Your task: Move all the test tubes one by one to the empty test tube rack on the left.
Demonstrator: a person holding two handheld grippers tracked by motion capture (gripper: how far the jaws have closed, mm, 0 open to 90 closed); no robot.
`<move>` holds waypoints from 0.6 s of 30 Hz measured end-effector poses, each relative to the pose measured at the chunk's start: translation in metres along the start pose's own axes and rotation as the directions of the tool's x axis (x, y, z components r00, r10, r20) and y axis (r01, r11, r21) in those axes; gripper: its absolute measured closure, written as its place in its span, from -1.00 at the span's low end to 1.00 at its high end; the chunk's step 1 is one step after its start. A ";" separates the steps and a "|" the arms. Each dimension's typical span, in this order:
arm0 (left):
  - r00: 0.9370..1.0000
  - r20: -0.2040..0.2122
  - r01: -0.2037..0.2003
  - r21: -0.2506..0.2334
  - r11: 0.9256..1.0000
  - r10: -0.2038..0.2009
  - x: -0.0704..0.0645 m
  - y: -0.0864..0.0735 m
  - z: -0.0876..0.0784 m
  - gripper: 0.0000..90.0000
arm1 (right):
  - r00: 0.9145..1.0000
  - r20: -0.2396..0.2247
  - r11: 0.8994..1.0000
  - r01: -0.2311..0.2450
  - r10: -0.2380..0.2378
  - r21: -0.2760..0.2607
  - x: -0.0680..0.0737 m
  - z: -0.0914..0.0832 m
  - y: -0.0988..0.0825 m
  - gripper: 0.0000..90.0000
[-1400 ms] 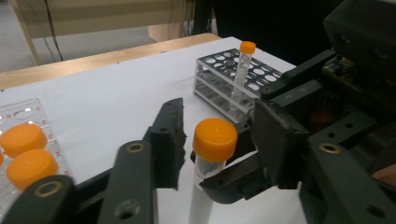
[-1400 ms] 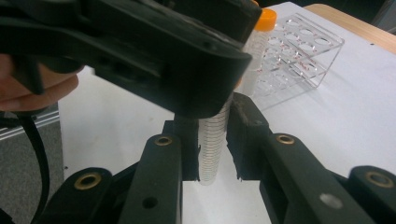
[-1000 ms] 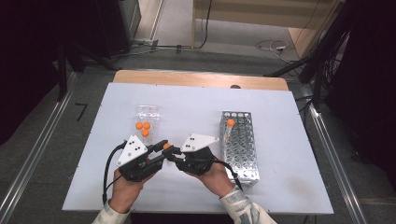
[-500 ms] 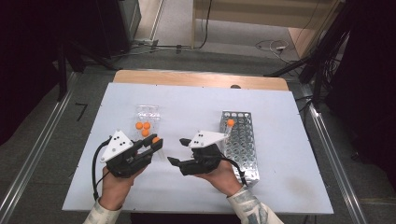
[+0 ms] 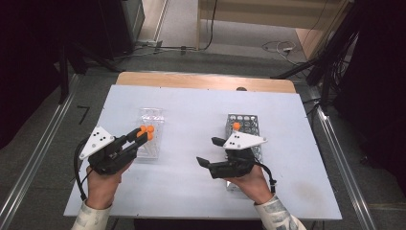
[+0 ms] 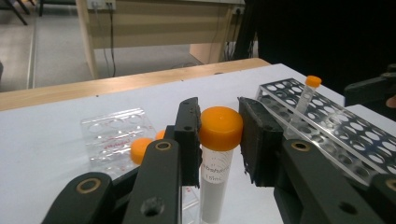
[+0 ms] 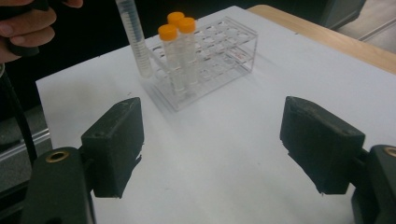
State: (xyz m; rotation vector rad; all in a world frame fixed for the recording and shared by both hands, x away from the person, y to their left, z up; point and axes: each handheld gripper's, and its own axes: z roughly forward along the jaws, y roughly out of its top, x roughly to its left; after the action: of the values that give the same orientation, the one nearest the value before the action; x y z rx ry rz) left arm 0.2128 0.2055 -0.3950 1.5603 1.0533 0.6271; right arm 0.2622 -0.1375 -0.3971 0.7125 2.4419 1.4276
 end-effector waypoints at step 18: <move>0.999 -0.041 0.019 -0.031 0.999 -0.020 0.018 0.004 -0.007 0.56 | 0.995 0.073 0.997 -0.066 0.068 -0.025 -0.025 -0.033 -0.028 -0.58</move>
State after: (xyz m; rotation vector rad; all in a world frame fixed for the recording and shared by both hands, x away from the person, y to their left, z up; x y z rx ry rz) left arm 0.2164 0.2247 -0.3915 1.5149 1.0837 0.6613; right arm 0.2611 -0.1866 -0.4059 0.8345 2.3639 1.4242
